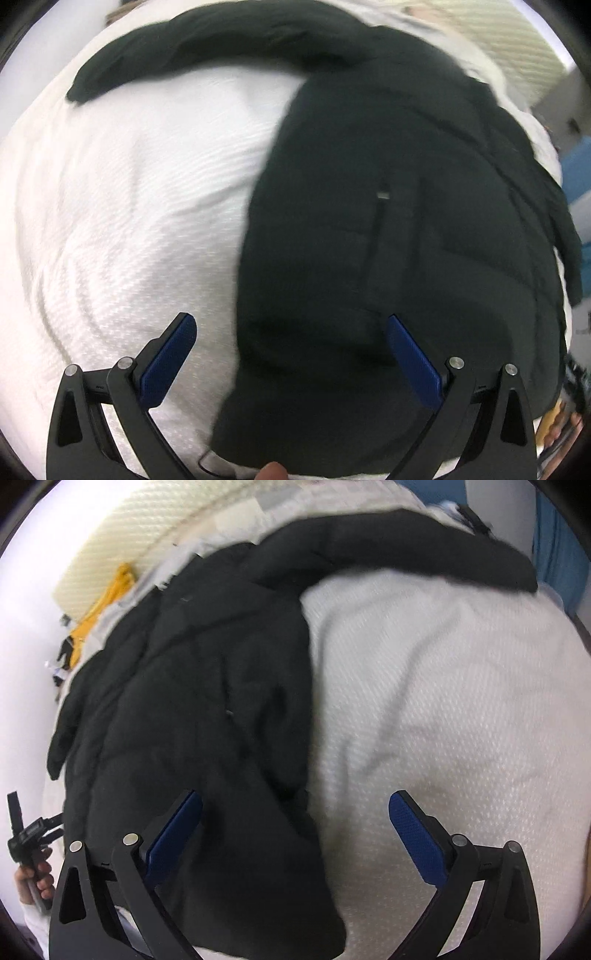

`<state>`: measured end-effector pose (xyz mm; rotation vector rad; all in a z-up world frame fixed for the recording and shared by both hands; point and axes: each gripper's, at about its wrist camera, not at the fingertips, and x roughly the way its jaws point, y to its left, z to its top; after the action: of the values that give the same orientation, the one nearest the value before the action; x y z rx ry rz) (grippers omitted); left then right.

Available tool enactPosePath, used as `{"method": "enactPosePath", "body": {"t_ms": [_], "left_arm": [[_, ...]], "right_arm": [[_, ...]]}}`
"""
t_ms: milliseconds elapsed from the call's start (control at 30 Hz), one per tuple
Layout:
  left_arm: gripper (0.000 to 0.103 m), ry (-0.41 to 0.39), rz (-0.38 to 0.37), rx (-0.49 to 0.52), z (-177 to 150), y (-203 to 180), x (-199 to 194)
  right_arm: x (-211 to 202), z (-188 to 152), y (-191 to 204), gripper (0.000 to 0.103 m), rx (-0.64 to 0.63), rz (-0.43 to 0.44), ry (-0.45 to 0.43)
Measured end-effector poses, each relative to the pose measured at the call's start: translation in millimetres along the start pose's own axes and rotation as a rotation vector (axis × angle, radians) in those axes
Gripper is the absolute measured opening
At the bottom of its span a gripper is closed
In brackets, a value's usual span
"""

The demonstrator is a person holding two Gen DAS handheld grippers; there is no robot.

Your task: Fold large clothes

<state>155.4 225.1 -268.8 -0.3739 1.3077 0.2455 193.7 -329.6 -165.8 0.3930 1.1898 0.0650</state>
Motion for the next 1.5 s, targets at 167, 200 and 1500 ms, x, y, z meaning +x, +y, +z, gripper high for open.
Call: {"method": "enactPosePath", "body": {"t_ms": [167, 200, 1500], "left_arm": [[0.102, 0.054, -0.002, -0.069, 13.3, 30.7, 18.8], [0.102, 0.067, -0.014, -0.073, 15.3, 33.7, 20.9], [0.005, 0.168, -0.05, 0.288, 51.0, -30.0, -21.2]], "right_arm": [[25.2, -6.7, -1.7, 0.092, 0.044, 0.07, 0.124], [29.3, -7.6, -1.7, 0.087, 0.048, 0.091, 0.142], [-13.8, -42.8, 82.8, 0.008, -0.341, 0.012, 0.208]]}}
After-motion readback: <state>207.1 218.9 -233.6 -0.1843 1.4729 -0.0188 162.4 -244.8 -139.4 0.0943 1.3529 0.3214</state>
